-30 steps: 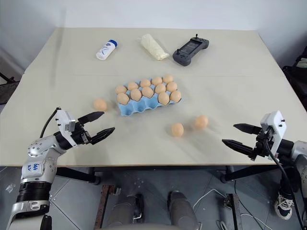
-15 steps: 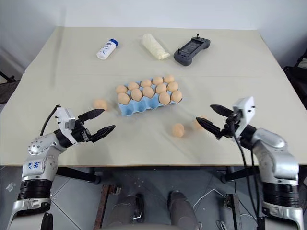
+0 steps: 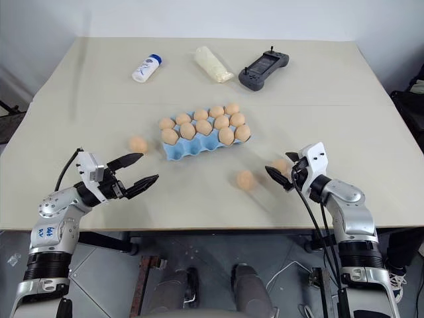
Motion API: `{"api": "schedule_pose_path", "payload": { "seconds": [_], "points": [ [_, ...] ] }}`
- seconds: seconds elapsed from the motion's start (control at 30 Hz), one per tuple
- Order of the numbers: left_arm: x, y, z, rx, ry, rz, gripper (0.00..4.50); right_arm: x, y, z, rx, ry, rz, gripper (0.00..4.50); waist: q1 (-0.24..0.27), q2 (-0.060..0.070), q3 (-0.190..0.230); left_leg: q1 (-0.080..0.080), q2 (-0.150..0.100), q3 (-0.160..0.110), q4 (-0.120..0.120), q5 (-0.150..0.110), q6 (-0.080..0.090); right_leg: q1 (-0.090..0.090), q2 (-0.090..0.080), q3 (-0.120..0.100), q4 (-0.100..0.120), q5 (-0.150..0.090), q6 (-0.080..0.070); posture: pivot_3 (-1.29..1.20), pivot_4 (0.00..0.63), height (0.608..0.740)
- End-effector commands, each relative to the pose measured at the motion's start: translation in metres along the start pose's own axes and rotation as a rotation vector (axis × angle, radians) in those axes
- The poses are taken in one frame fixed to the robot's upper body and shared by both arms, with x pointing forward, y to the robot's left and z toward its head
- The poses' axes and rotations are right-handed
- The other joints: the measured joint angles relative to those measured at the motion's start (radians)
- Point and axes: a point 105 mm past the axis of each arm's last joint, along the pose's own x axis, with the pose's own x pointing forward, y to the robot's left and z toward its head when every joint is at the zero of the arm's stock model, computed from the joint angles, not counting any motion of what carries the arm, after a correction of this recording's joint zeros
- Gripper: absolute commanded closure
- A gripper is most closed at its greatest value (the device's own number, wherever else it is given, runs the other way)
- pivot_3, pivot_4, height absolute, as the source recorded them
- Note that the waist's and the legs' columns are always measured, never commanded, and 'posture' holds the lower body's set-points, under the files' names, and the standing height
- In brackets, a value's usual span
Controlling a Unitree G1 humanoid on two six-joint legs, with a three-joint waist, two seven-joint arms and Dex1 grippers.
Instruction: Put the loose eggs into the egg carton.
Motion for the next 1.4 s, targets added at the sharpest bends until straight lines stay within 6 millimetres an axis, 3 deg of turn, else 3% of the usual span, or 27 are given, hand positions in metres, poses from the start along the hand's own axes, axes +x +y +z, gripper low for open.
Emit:
{"api": "schedule_pose_path", "payload": {
  "seconds": [0.03,0.17,0.27,0.43,0.57,0.83,1.03,1.3,1.4],
  "points": [
    [-0.003,0.000,0.011,0.031,-0.037,0.009,0.00,0.000,-0.004,0.015,-0.032,-0.059,-0.016,0.94,0.000,0.000,0.000,0.000,0.000,0.000,0.000,0.000,0.000,0.000,0.000,0.000,0.000,0.000,0.000,0.00,0.150,0.740],
    [-0.004,0.000,0.010,0.031,-0.036,0.011,0.00,-0.002,-0.002,0.018,-0.029,-0.064,0.000,2.43,0.000,0.000,0.000,0.000,0.000,0.000,0.000,0.000,0.000,0.000,0.000,0.000,0.001,0.000,0.000,0.00,0.150,0.740],
    [-0.005,0.000,0.009,0.031,-0.036,0.015,0.00,-0.003,-0.002,0.024,-0.041,-0.081,0.004,2.71,0.000,0.000,0.000,0.000,0.000,0.000,0.001,0.000,0.000,0.000,0.000,0.000,0.001,0.000,0.000,0.00,0.150,0.740],
    [-0.005,0.001,0.009,0.030,-0.036,0.018,0.00,0.006,0.001,0.062,-0.086,-0.171,0.029,2.71,-0.005,0.000,0.000,0.000,0.000,0.000,0.003,0.000,0.000,0.000,0.000,0.001,0.004,0.000,0.000,0.00,0.150,0.740],
    [-0.004,0.002,0.010,0.029,-0.038,0.021,0.00,0.027,0.010,0.097,-0.103,-0.230,0.068,2.72,-0.006,0.000,0.000,0.000,0.000,0.000,0.005,0.000,-0.001,-0.001,0.000,0.001,0.007,0.000,0.000,0.00,0.150,0.740],
    [-0.004,0.002,0.010,0.031,-0.044,0.033,0.00,0.080,0.064,0.125,-0.108,-0.284,0.220,2.73,-0.005,0.000,0.000,-0.002,0.001,0.000,0.005,0.000,-0.001,-0.002,0.000,0.000,0.005,0.000,0.000,0.00,0.150,0.740],
    [-0.006,0.002,0.011,0.036,-0.049,0.046,0.00,0.112,0.098,0.130,-0.096,-0.284,0.297,2.73,-0.006,0.000,0.000,-0.002,0.001,0.000,0.004,0.000,-0.001,-0.003,0.000,-0.001,0.005,0.000,0.000,0.00,0.150,0.740],
    [-0.011,0.000,0.011,0.036,-0.050,0.071,0.00,0.133,0.111,0.112,-0.129,-0.232,0.310,2.73,-0.006,0.000,0.000,-0.002,0.001,0.000,0.004,0.000,-0.001,-0.003,-0.001,-0.001,0.004,0.000,0.000,0.00,0.150,0.740],
    [-0.010,0.000,0.011,0.035,-0.051,0.075,0.00,0.137,0.115,0.109,-0.130,-0.222,0.316,1.75,-0.008,0.000,0.000,-0.002,0.001,0.000,0.004,-0.002,-0.004,-0.003,-0.001,-0.001,0.004,0.000,0.000,0.00,0.150,0.740]
  ]
}}
